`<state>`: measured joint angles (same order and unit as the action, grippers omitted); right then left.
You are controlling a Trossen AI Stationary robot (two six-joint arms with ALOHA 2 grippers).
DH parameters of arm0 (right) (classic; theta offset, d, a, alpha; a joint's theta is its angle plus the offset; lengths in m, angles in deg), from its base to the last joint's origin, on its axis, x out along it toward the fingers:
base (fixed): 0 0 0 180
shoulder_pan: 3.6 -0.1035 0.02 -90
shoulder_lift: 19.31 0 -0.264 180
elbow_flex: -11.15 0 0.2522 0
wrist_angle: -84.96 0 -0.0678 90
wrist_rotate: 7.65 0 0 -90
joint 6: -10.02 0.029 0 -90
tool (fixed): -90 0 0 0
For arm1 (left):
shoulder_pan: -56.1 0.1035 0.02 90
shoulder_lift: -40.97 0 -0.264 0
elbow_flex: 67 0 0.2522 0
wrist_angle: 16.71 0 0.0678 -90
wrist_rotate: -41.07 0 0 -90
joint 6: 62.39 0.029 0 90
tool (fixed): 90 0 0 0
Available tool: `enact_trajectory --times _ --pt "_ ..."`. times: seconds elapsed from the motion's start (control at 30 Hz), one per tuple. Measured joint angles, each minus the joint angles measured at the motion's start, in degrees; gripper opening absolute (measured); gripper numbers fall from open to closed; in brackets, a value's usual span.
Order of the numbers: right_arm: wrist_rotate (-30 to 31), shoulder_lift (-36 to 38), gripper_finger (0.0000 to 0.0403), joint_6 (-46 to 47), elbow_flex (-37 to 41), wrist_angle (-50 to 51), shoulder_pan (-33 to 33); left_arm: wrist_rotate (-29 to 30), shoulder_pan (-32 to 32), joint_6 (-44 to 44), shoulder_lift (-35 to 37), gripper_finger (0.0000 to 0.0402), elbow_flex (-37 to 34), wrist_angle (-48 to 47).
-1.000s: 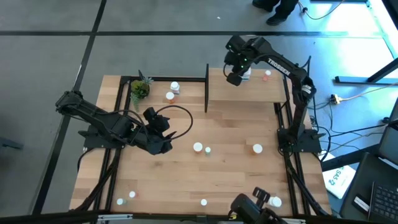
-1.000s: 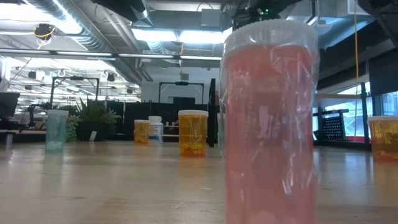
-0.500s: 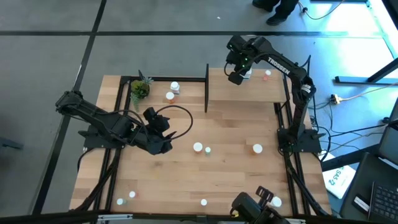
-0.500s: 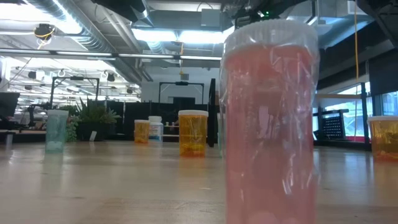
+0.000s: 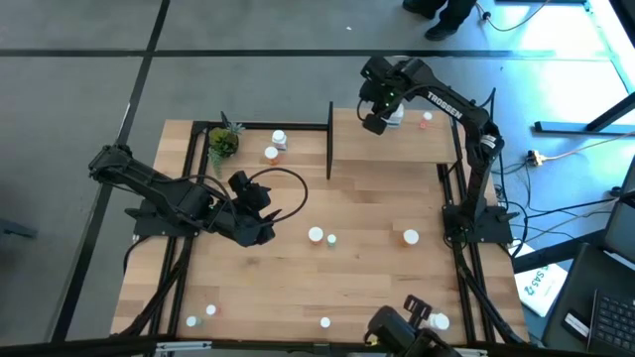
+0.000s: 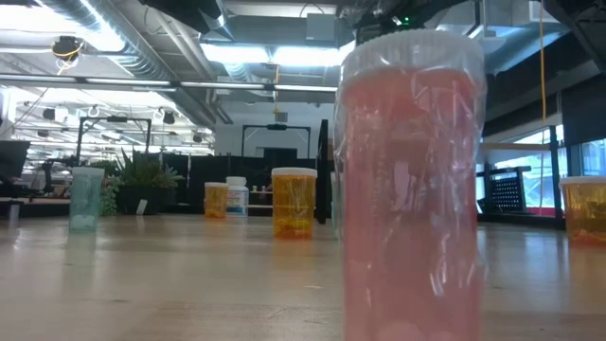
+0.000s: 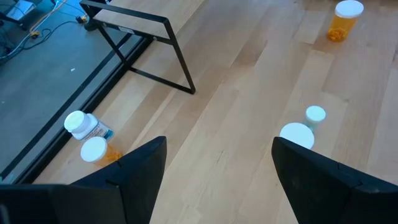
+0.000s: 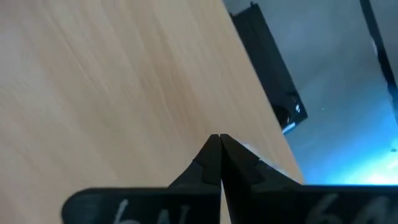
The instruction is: Pick and place medicine bottles onto shelf by color
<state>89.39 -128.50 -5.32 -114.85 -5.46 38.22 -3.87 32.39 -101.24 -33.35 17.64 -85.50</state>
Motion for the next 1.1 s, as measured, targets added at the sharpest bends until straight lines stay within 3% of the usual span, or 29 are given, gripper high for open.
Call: enact_trajectory --times 0.23,0.63,1.1 --pt "3.62 0.0 0.0003 -0.76 -0.01 -2.1 0.27 0.0 0.0 0.0 0.0 0.0286 0.01 0.0" --pt "0.84 0.02 0.0003 -7.44 -0.01 -0.02 2.12 0.0 0.0 -1.07 0.0 0.0286 0.0 0.0" --pt "0.9 0.09 0.0003 -7.5 -0.01 3.62 2.64 0.0 0.0 -1.07 0.0 0.0286 0.0 0.0"
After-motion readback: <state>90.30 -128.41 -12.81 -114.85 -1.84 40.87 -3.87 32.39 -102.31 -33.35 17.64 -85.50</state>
